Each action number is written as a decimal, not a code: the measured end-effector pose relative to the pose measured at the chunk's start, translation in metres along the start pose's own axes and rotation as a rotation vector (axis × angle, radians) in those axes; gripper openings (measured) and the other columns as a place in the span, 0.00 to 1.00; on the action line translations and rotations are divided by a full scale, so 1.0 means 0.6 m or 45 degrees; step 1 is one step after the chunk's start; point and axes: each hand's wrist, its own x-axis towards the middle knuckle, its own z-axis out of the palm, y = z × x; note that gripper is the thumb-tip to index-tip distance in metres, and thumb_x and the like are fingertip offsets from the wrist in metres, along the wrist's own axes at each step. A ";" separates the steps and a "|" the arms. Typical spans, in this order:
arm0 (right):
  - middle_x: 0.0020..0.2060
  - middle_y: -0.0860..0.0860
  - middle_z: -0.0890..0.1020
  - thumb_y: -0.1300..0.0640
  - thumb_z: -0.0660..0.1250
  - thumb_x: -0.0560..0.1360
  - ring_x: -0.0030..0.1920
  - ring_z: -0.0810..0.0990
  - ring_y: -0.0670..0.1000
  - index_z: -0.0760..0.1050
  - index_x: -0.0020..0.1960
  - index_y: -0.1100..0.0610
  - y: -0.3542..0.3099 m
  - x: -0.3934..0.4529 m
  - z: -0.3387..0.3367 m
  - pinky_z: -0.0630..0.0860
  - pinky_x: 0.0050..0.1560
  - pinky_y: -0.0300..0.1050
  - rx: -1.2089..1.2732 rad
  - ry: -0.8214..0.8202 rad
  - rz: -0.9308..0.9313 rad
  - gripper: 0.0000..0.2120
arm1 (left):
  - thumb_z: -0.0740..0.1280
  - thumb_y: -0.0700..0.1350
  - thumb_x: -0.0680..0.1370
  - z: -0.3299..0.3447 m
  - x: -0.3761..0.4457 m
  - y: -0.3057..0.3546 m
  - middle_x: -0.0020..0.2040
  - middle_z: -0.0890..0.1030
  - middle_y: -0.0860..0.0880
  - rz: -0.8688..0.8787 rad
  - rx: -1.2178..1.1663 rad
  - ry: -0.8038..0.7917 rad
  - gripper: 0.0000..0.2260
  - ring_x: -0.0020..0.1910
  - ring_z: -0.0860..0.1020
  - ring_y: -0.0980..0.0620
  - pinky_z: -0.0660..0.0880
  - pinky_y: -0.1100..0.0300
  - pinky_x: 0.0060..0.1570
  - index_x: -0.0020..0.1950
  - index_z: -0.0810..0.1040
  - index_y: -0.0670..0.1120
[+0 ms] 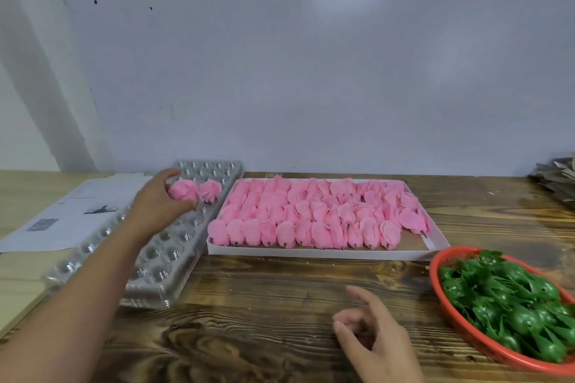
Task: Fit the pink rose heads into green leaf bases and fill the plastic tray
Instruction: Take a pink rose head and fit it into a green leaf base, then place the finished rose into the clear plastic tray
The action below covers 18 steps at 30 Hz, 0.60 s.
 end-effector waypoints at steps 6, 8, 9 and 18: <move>0.35 0.39 0.84 0.61 0.76 0.69 0.38 0.82 0.41 0.72 0.57 0.40 0.005 0.004 0.006 0.74 0.41 0.28 -0.075 0.037 -0.031 0.24 | 0.78 0.41 0.72 -0.003 0.082 -0.055 0.59 0.79 0.41 -0.088 0.051 0.137 0.33 0.49 0.79 0.43 0.73 0.63 0.28 0.75 0.70 0.48; 0.34 0.39 0.84 0.61 0.76 0.68 0.36 0.82 0.42 0.73 0.56 0.40 0.008 0.004 0.009 0.74 0.40 0.28 -0.108 0.059 -0.044 0.24 | 0.78 0.41 0.72 0.006 0.097 -0.066 0.60 0.78 0.40 -0.112 0.062 0.129 0.34 0.48 0.78 0.43 0.74 0.61 0.29 0.75 0.70 0.47; 0.34 0.38 0.84 0.61 0.76 0.68 0.36 0.82 0.41 0.73 0.56 0.40 0.010 0.005 0.011 0.74 0.41 0.29 -0.116 0.063 -0.047 0.24 | 0.79 0.41 0.72 0.011 0.102 -0.070 0.60 0.78 0.39 -0.125 0.061 0.118 0.34 0.50 0.78 0.42 0.77 0.58 0.36 0.75 0.70 0.47; 0.32 0.40 0.84 0.65 0.77 0.67 0.37 0.83 0.42 0.77 0.54 0.39 0.019 0.010 0.016 0.74 0.48 0.29 -0.073 0.044 -0.112 0.25 | 0.78 0.38 0.72 0.054 0.136 -0.073 0.57 0.76 0.41 -0.143 0.055 0.053 0.34 0.59 0.77 0.39 0.72 0.46 0.63 0.76 0.69 0.44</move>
